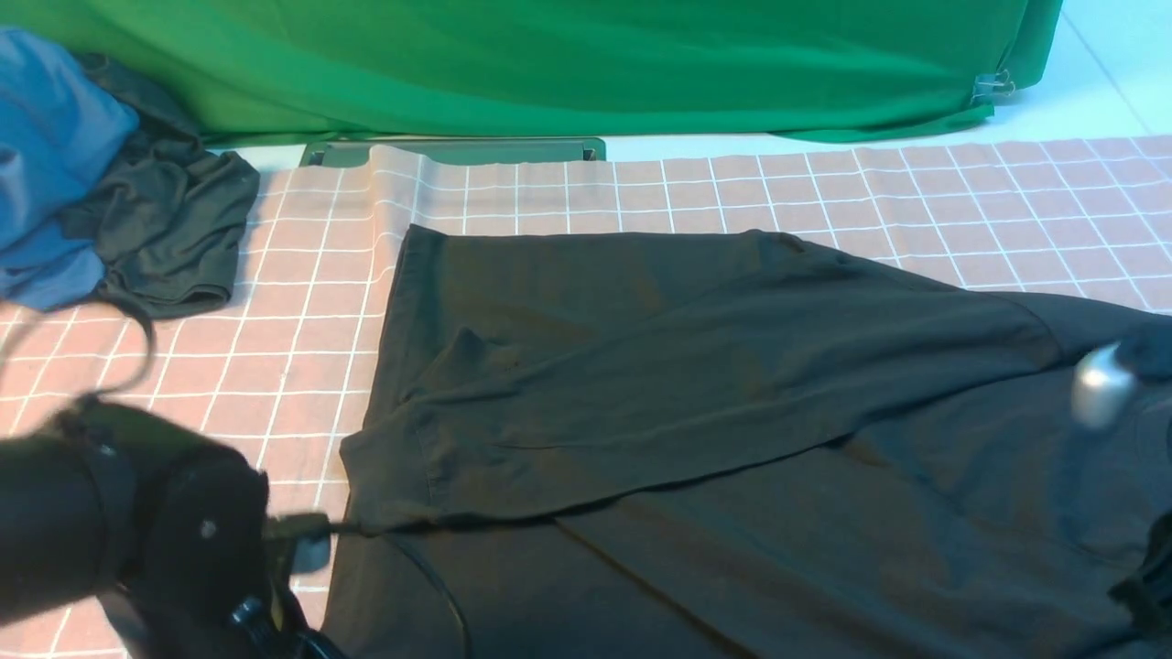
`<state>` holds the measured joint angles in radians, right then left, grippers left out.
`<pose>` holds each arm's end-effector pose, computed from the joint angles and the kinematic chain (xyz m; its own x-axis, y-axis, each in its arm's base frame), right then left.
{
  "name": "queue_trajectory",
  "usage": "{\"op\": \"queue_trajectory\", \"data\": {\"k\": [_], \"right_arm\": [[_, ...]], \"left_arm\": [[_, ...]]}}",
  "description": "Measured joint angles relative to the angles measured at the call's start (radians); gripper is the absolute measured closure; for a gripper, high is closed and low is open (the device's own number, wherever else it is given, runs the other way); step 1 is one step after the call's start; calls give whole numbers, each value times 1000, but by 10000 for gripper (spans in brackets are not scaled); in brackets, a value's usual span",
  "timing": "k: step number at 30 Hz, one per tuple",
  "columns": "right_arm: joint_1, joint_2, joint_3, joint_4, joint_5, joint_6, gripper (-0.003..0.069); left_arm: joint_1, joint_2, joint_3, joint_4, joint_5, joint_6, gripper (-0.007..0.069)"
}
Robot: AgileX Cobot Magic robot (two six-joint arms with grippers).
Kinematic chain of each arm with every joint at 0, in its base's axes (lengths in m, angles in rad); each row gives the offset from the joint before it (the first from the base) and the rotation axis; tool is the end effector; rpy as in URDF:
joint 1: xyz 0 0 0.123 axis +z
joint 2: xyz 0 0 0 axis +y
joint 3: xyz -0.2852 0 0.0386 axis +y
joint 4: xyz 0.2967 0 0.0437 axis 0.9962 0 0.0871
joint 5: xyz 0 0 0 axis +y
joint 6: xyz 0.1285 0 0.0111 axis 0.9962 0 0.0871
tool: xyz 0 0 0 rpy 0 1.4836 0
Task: Fold a long-sleeved shirt over a pink coffee tablecloth.
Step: 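Grasp the near edge of the shirt at its hem and shoulder corners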
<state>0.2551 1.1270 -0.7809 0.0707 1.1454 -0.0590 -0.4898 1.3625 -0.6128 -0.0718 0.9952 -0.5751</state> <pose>0.2182 0.0655 0.2107 -0.9459 -0.2774 -0.1685 -0.2905 0.9551 0.0585 0.1857 -0.1078 0.1116 -0.9865 -0.1260 0.1045 -0.1267 0.9919 0.0003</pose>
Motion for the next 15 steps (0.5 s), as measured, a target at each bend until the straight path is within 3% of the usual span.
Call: {"op": "queue_trajectory", "data": {"k": [4, 7, 15], "right_arm": [[0, 46, 20, 14, 23, 0, 438], [0, 51, 101, 23, -58, 2, 305], [0, 82, 215, 89, -183, -13, 180]], "left_arm": [[0, -74, -13, 39, 33, -46, 596], [-1, -138, -13, 46, 70, -76, 596], [-1, -187, -13, 72, 90, -95, 596]]}}
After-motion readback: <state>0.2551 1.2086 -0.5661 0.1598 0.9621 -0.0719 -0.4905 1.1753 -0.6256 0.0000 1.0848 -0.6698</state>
